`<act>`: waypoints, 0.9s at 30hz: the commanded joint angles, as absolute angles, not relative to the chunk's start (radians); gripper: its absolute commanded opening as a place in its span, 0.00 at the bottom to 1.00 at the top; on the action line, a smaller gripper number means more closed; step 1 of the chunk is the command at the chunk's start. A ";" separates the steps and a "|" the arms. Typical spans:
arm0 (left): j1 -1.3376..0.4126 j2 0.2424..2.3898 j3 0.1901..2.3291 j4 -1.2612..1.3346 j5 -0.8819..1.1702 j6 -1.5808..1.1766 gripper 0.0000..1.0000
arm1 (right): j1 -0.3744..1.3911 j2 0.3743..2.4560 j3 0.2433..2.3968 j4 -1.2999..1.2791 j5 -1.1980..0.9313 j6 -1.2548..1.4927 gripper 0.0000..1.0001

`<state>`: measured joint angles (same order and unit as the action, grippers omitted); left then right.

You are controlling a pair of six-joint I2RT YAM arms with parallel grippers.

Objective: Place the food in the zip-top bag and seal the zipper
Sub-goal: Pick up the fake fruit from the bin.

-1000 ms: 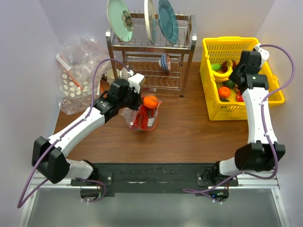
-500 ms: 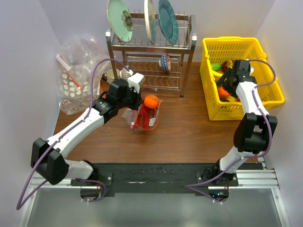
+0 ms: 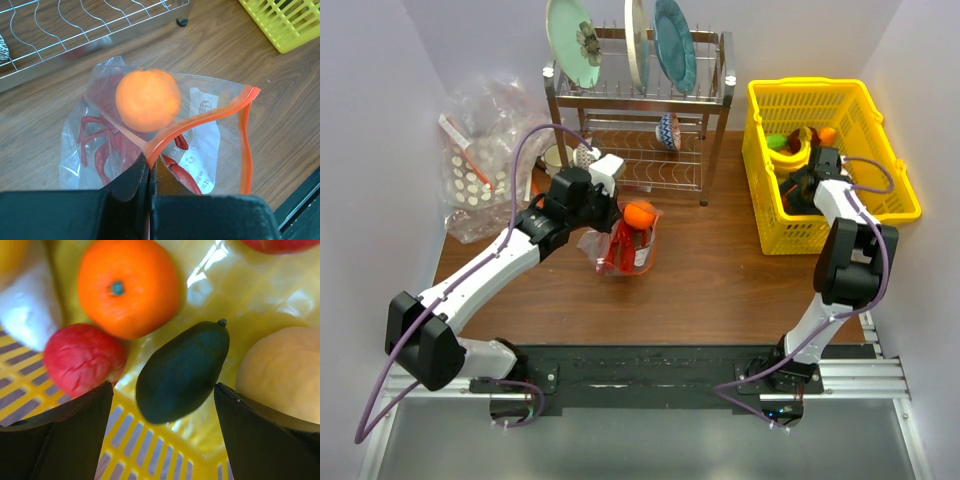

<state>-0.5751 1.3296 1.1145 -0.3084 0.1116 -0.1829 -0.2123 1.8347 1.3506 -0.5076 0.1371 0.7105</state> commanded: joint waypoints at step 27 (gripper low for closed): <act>-0.552 1.278 1.120 -0.238 0.090 -0.183 0.00 | -0.229 1.410 1.247 -0.321 0.183 0.609 0.36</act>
<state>-0.5629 1.3178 1.1145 -0.3084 0.0856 -0.1825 -0.2245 1.5394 1.2900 -0.4076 0.1902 0.6819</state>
